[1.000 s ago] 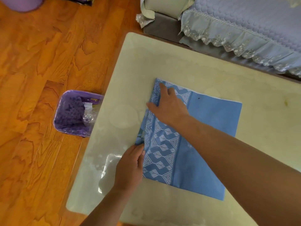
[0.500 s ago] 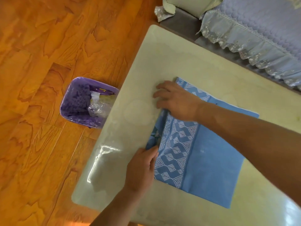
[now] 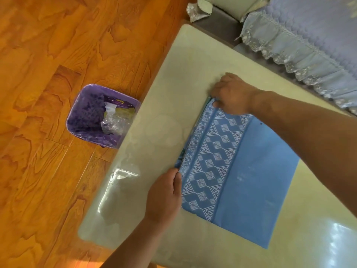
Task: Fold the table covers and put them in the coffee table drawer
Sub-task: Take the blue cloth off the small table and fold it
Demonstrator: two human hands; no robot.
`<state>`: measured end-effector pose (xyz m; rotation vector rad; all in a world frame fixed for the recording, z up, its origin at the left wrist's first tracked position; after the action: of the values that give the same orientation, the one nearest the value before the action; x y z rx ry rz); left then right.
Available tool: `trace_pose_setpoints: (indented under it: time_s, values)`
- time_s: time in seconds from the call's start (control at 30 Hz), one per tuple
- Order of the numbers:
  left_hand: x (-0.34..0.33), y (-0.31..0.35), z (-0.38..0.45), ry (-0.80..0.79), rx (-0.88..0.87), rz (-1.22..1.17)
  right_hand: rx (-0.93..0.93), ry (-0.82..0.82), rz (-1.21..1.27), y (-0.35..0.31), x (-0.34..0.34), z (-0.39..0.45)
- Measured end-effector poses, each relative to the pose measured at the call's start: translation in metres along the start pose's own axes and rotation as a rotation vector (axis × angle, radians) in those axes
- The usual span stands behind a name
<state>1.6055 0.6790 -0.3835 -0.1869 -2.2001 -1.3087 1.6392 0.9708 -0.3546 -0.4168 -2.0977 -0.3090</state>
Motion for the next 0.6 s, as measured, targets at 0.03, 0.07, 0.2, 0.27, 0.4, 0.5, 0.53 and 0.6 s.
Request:
trace_pose_setpoints:
  time_s: [0.03, 0.07, 0.2, 0.27, 0.4, 0.5, 0.53, 0.6]
  values:
    - [0.001, 0.001, 0.000, -0.008, 0.009, 0.007, -0.062, 0.010, 0.113, 0.007, 0.000, 0.002]
    - [0.001, 0.001, 0.001, -0.015, 0.013, 0.020, -0.138, 0.019, 0.234, 0.014, -0.001, 0.003]
    - [0.004, 0.002, 0.005, -0.019, 0.035, 0.038, -0.382, 0.073, 0.466, 0.037, -0.008, 0.003]
    - [0.007, 0.003, 0.006, 0.001, 0.042, 0.032, -0.415, 0.083, 0.475, 0.039, -0.011, 0.006]
    - [0.011, 0.007, 0.002, 0.048, 0.069, 0.096, -0.470, 0.186, 0.560, 0.043, -0.012, 0.006]
    - [0.006, 0.016, -0.002, 0.070, -0.003, 0.361, -0.488, 0.276, 0.606, 0.043, -0.014, 0.005]
    - [0.002, 0.014, -0.002, 0.060, -0.012, 0.464, -0.494, 0.308, 0.607, 0.043, -0.016, 0.005]
    - [0.003, 0.012, -0.002, 0.083, -0.011, 0.582, -0.510, 0.372, 0.609, 0.045, -0.020, 0.003]
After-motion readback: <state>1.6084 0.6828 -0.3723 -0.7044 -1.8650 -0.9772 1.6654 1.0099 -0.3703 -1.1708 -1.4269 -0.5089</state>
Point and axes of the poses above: each hand's wrist, its own z-axis towards the middle knuckle, its own x-axis out of the back of the hand, y = z × x, the point moved 10 cm from there along z, towards the middle knuckle, and after that the axes turned 1 degree about z, right-handed, at the moved point
